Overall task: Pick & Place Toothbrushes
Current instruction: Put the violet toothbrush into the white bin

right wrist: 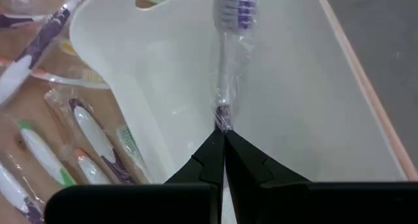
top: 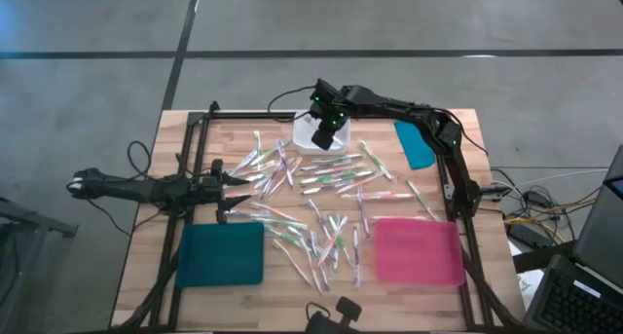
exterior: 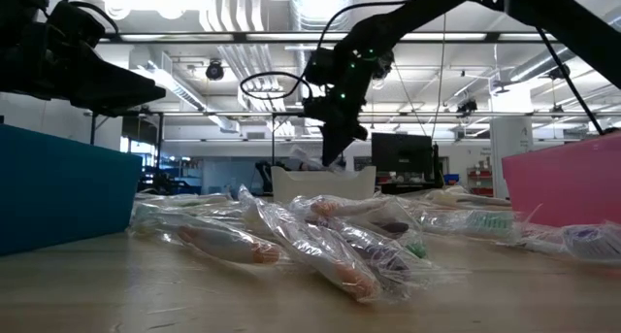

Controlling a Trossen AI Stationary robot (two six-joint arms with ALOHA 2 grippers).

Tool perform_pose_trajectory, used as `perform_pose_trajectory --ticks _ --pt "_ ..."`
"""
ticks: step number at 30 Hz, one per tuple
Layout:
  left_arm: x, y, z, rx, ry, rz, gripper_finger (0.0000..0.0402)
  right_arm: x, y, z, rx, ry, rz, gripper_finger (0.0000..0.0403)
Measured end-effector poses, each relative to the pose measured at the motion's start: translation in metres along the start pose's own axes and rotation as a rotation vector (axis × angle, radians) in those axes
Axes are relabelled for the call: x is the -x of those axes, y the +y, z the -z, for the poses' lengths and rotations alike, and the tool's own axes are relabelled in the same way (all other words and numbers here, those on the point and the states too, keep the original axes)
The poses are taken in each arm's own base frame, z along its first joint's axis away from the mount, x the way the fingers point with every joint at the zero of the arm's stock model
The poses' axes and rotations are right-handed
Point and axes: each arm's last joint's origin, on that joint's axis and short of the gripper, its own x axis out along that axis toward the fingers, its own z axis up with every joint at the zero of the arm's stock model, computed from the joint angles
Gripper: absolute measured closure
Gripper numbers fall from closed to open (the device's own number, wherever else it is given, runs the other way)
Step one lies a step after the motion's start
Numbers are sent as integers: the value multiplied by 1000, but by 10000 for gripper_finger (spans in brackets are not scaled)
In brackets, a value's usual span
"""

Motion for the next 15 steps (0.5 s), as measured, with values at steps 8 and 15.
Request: perform_pose_trajectory --ticks 8,15 --pt "0 0 0 0 0 0 199 -19 0 8 6 -25 0 394" --pt "0 0 0 0 0 0 199 -25 0 13 6 -18 0 394"
